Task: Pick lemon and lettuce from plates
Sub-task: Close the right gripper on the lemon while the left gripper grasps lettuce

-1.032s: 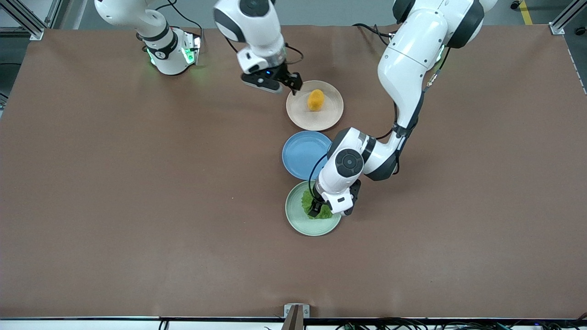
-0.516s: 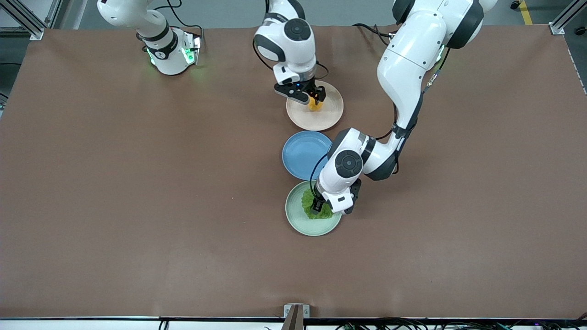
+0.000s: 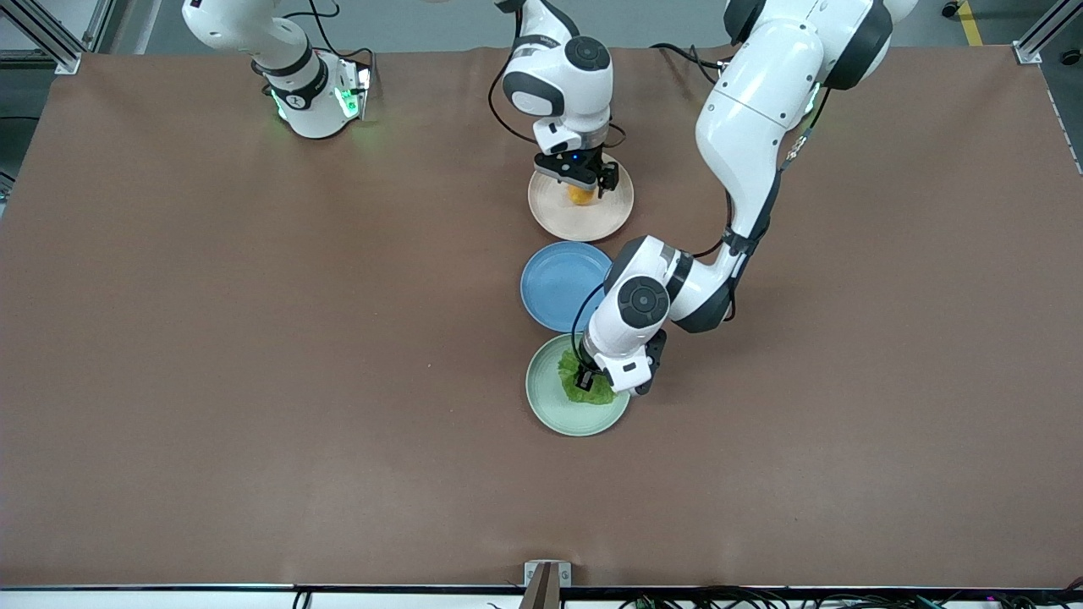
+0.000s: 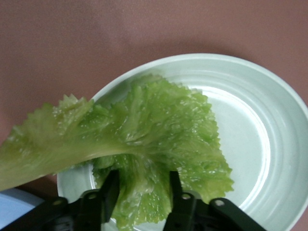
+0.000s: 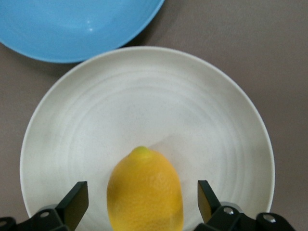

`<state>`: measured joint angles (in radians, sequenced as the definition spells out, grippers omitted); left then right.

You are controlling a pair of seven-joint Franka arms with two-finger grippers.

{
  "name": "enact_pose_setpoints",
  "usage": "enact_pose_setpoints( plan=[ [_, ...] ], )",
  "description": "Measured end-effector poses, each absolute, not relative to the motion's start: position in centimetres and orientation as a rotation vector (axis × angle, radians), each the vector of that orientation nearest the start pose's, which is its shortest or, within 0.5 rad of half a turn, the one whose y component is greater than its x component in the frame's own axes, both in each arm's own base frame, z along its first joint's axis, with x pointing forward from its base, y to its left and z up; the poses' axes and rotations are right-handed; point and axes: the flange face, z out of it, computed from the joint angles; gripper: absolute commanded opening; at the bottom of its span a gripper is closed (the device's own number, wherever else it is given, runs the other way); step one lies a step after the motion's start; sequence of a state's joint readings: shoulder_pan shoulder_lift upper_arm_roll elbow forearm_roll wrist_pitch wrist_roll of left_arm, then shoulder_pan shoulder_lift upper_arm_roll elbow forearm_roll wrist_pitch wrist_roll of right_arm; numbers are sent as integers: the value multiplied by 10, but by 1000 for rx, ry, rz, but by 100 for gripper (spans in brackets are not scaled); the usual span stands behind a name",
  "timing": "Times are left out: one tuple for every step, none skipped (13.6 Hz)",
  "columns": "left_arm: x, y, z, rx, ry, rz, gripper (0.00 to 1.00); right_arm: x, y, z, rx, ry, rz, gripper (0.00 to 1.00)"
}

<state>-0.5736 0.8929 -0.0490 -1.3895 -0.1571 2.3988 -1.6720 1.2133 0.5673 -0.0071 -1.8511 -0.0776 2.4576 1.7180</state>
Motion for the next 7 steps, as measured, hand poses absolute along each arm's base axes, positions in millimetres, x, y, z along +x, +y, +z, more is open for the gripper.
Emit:
enact_pose_setpoints(
  plan=[
    [608,-427,184,-2749,-1841,145,12,227,607,219,-3026,700,-91,94],
    [609,-427,186,-2750,-1845,143,8,226,607,219,-3024,704,-91,92],
    [611,-426,188,-2751,-1848,141,6,227,607,219,-3023,708,-92,92],
    [612,-426,190,-2753,-1852,138,5,227,607,219,-3023,711,-93,92],
    [613,-425,193,-2754,-1857,135,5,228,607,218,-3023,713,-94,91],
    [615,-423,195,-2754,-1860,134,4,229,606,217,-3022,715,-95,89],
    [616,-423,199,-2751,-1860,136,4,229,607,216,-3018,716,-96,88]
  ],
)
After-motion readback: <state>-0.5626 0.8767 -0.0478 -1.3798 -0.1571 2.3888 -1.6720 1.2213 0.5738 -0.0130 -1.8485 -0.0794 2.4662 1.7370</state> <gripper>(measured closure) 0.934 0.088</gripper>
